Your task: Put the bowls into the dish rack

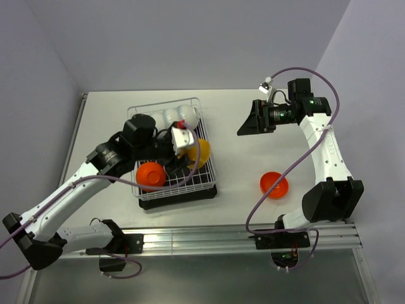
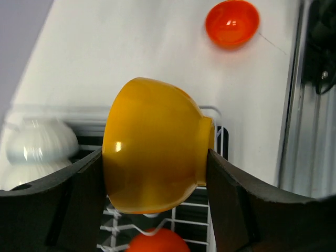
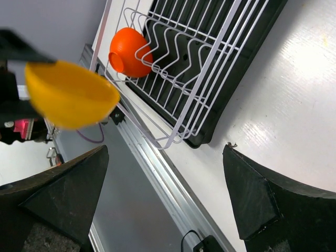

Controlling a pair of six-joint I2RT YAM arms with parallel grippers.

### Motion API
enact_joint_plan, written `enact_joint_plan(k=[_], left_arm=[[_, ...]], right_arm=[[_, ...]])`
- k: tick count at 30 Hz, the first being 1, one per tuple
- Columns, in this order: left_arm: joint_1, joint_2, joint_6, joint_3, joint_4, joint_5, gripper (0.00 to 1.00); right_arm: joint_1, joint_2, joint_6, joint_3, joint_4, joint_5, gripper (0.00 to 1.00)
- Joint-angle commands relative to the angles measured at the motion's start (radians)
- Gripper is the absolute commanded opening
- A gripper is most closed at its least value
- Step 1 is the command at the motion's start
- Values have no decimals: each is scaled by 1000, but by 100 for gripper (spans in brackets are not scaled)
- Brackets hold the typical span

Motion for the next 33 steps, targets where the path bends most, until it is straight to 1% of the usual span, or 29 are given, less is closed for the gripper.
enact_joint_plan(k=[1, 2, 4, 6, 9, 10, 14, 23, 33], left_arm=[[114, 12, -251, 55, -54, 124, 0], [162, 26, -277, 59, -61, 120, 0], [221, 41, -328, 67, -105, 140, 0], [256, 64, -354, 79, -130, 169, 0], [325, 85, -402, 76, -160, 242, 0], [365, 90, -418, 70, -169, 285, 0], [439, 128, -429, 46, -217, 365, 0], [444, 182, -419, 3, -288, 367, 0], [444, 205, -373, -14, -369, 309, 0]], right_arm=[[1, -12, -12, 2, -7, -22, 96], [1, -11, -17, 2, -10, -25, 96], [1, -8, -23, -6, -16, -25, 96], [1, -12, -24, -21, -11, -25, 96], [1, -12, -32, -38, -14, -25, 96], [1, -12, -36, -40, -19, -27, 96], [1, -8, -58, -55, -36, -34, 97], [1, -8, -70, -66, -44, -34, 97], [1, -9, -83, -81, -48, -30, 97]])
